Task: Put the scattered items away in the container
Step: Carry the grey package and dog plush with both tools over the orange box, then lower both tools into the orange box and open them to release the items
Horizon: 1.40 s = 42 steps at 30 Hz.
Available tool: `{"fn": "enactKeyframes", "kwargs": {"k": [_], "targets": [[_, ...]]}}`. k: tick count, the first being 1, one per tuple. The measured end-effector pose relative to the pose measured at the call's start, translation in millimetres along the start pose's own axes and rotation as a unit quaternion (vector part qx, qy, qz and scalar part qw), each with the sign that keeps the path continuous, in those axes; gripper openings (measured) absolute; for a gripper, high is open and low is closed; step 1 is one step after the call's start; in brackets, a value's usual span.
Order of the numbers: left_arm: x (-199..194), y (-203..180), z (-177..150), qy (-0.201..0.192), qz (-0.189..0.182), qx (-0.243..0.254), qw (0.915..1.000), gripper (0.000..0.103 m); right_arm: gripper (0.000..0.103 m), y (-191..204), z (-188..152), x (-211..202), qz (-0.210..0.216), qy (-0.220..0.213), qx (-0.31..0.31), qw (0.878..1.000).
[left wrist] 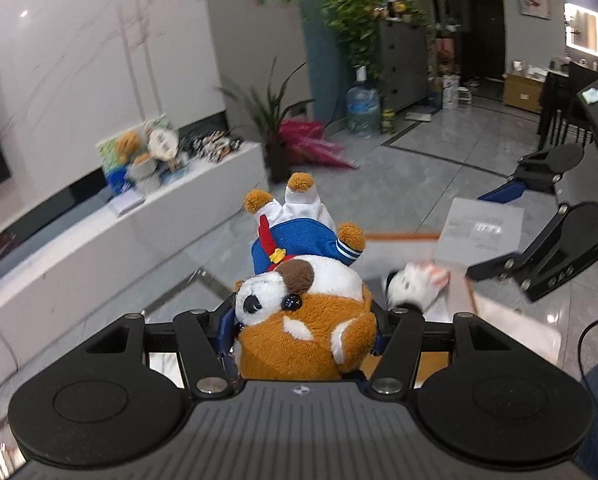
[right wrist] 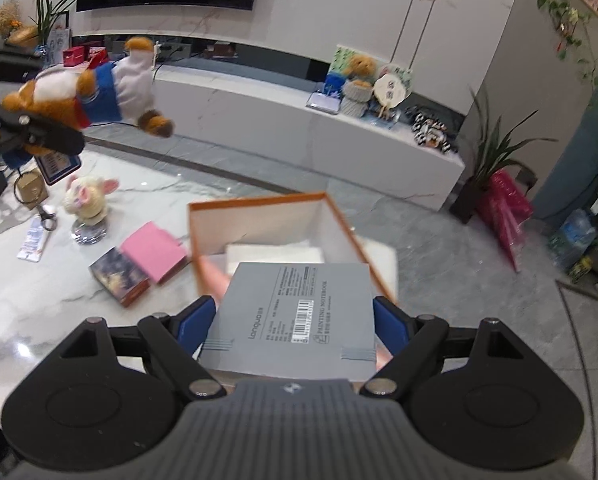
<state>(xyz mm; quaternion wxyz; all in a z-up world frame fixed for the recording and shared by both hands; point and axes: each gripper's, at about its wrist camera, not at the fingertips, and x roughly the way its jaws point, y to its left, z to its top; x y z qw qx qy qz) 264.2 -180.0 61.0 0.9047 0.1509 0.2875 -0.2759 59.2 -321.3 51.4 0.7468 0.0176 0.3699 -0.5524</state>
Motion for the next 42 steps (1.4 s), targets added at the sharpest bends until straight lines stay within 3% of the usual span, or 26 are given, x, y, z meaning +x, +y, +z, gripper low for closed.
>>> {"fn": "enactKeyframes", "kwargs": {"k": [5,10,24,34,42], "targets": [[23.3,-17.9,27.4,0.001,-0.017,0.025,0.9995,0.068,0.085,-20.9,8.7,5.0,-0.020,0.005,0.003,1.000],[57.3,-32.2,34.5,0.021,-0.034,0.039,0.9984,0.068,0.085,-32.9,3.3,23.3,-0.017,0.021,0.013,1.000],[153.7,-33.1,10.4,0.106,-0.049,0.059,0.9914,0.068,0.085,-32.7,-35.1,95.7,0.008,0.079,0.027,0.996],[203.0,-24.0,0.5,0.142,-0.050,0.048,0.9874,0.068,0.085,-28.3,-47.9,139.5,0.004,0.120,0.048,0.992],[235.4,-21.1,-21.2,0.200,-0.060,0.072,0.9753,0.068,0.085,-27.6,-60.9,153.2,0.008,0.155,0.055,0.986]]}}
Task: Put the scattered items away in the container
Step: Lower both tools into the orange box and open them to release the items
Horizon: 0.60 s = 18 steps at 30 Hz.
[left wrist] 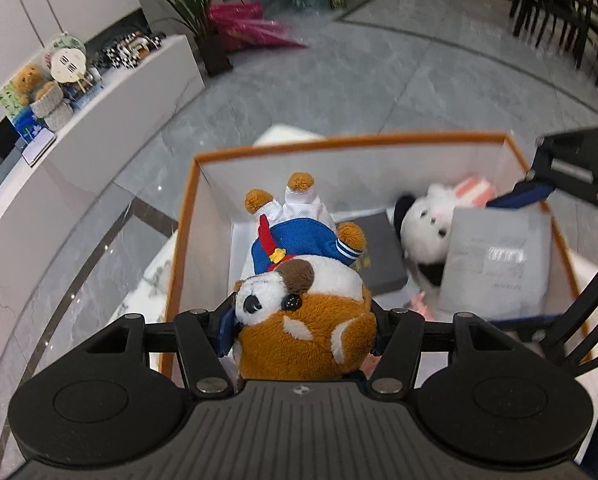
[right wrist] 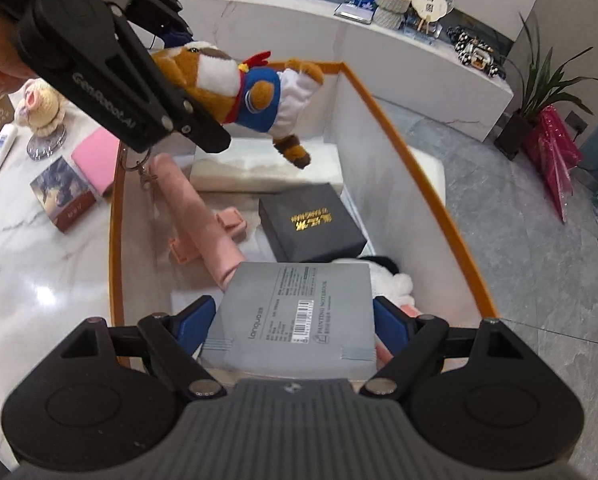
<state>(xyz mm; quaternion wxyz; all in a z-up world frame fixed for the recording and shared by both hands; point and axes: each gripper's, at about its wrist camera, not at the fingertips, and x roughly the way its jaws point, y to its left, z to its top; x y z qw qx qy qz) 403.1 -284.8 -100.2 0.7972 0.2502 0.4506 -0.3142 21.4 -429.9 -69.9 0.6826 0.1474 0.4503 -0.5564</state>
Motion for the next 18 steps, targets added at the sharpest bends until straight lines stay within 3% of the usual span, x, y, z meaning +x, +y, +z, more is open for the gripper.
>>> {"fn": "enactKeyframes", "kwargs": {"k": [18], "targets": [[39.5,4.7,2.0,0.071,-0.002,0.009,0.9974,0.069,0.085,-5.0,5.9,22.6,0.041,0.105,0.028,0.993]]}}
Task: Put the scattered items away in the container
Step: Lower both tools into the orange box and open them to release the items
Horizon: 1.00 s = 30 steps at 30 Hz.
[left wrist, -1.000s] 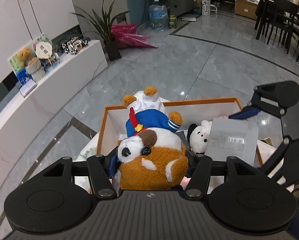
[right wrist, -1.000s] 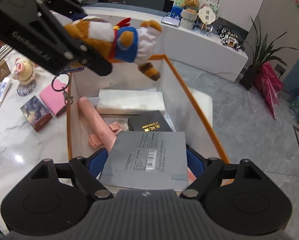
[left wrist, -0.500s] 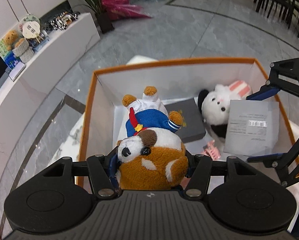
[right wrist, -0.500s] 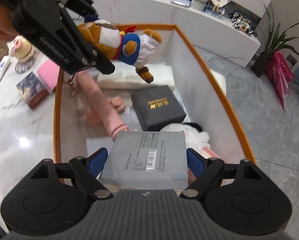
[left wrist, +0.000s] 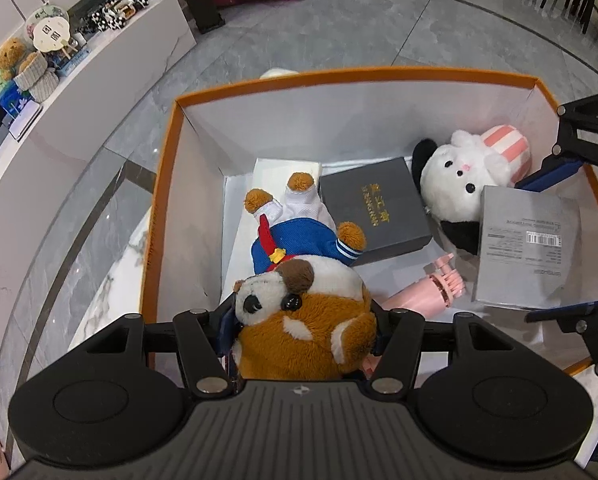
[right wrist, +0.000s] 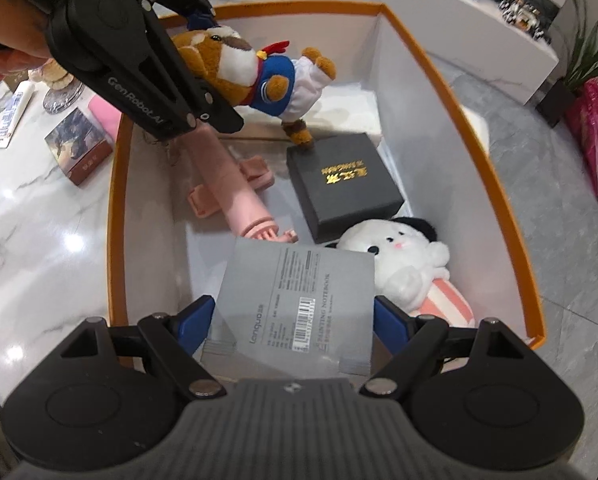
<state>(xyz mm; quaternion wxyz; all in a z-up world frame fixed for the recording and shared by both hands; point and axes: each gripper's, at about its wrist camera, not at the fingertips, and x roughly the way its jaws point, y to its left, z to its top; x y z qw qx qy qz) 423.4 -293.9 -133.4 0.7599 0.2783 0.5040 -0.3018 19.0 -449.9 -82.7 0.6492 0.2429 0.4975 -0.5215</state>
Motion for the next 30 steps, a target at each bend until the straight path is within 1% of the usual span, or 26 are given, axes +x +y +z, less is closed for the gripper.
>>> {"fn": "enactKeyframes", "kwargs": {"k": [3,6,11,15,19,21,23,25,30], "targets": [[5.5,0.8,-0.1,0.008,-0.002,-0.002,1.0000,0.069,0.085,-7.0,5.0,7.5,0.036,0.034,0.010,0.999],[8.3,1.0,-0.7,0.010,-0.003,-0.003,0.9999,0.069,0.084,-12.2,9.3,15.5,0.070,0.071,0.011,0.995],[10.5,2.2,-2.8,0.013,-0.007,-0.002,0.9999,0.069,0.084,-7.6,11.0,19.3,0.105,0.119,-0.020,0.987],[13.9,3.7,-4.2,0.017,-0.006,-0.002,0.9998,0.069,0.084,-5.7,12.5,23.0,0.107,0.138,-0.017,0.985],[17.4,4.2,-4.9,0.021,-0.007,-0.002,0.9998,0.070,0.084,-9.3,10.6,29.3,0.086,0.149,-0.007,0.985],[19.1,4.8,-4.9,0.023,-0.008,-0.004,0.9997,0.071,0.083,-14.7,11.3,32.5,0.094,0.156,0.001,0.983],[20.9,5.5,-4.4,0.027,-0.011,-0.007,0.9996,0.072,0.084,-16.4,9.8,34.4,0.103,0.158,0.009,0.982],[21.8,5.7,-4.8,0.030,-0.012,-0.007,0.9995,0.073,0.085,-17.6,8.1,35.4,0.103,0.161,0.014,0.981],[21.0,5.4,-5.9,0.028,-0.010,-0.006,0.9995,0.073,0.085,-15.9,2.1,32.5,0.105,0.160,0.022,0.981]]}}
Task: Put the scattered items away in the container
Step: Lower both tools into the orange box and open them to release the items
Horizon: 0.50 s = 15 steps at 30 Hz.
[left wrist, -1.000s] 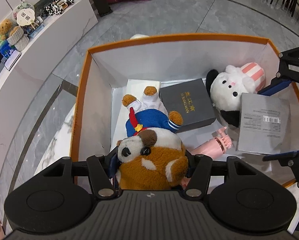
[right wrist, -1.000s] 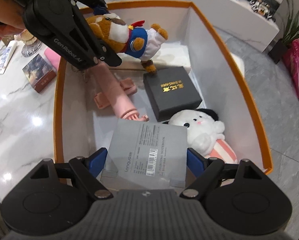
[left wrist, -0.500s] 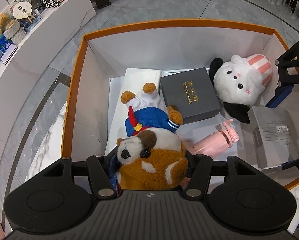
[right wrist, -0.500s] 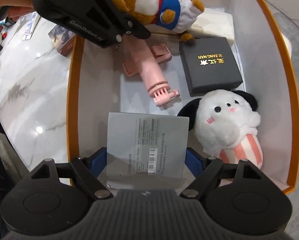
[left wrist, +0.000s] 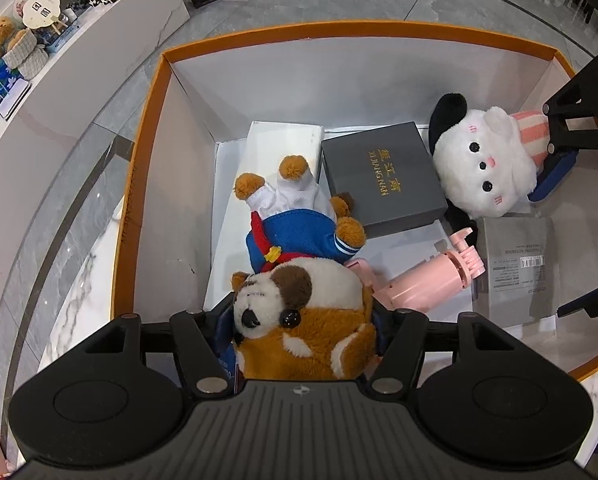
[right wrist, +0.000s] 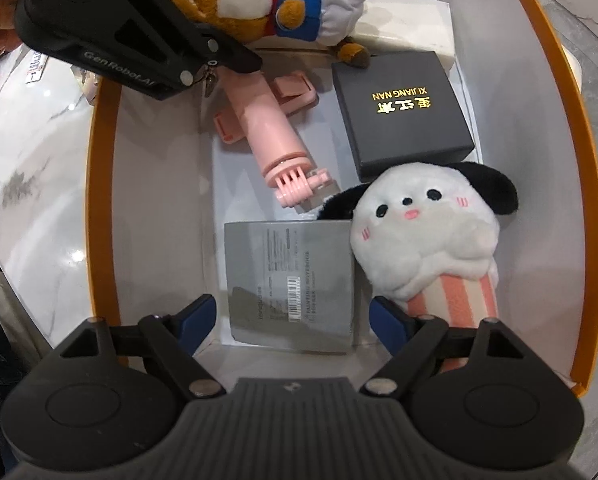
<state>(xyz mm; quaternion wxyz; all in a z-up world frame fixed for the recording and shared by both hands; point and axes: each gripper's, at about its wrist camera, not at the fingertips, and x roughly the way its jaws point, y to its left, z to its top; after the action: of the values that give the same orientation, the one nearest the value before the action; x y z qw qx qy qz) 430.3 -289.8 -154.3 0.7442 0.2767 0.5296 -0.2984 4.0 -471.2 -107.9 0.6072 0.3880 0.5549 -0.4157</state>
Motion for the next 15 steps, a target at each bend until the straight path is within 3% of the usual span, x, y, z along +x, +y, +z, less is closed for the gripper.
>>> {"fn": "enactKeyframes", "kwargs": {"k": [15], "targets": [[-29.1,3.8,0.8,-0.031,0.018,-0.002,0.9993,0.078,0.085,22.9,-27.1,-15.8,-0.001,-0.010,-0.010,1.000]]}}
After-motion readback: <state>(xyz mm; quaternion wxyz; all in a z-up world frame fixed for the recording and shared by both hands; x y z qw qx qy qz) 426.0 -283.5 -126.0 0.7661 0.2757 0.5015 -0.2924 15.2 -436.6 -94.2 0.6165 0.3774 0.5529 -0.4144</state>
